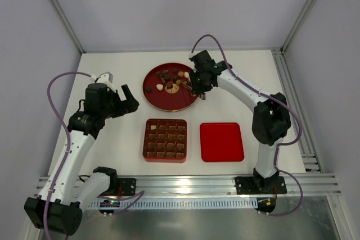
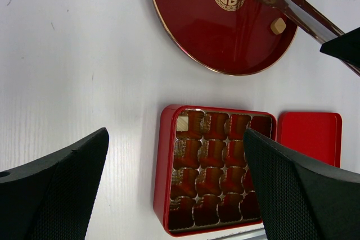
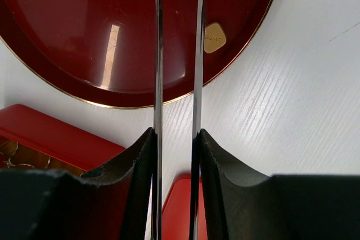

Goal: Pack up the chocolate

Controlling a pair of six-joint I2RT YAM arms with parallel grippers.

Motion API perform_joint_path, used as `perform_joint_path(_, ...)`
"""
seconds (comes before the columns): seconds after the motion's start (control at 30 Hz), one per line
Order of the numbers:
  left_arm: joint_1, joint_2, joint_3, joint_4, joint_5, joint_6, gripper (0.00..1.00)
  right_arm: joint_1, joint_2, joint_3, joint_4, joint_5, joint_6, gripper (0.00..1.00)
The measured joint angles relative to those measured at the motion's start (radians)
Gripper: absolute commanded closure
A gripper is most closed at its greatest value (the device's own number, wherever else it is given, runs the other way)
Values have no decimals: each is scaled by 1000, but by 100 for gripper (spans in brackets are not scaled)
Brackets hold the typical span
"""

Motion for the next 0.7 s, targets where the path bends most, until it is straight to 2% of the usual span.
perform_joint_path(0.7, 0, 0, 0, 0, 0, 0, 0, 1, -71, -22, -4, 0, 3, 66)
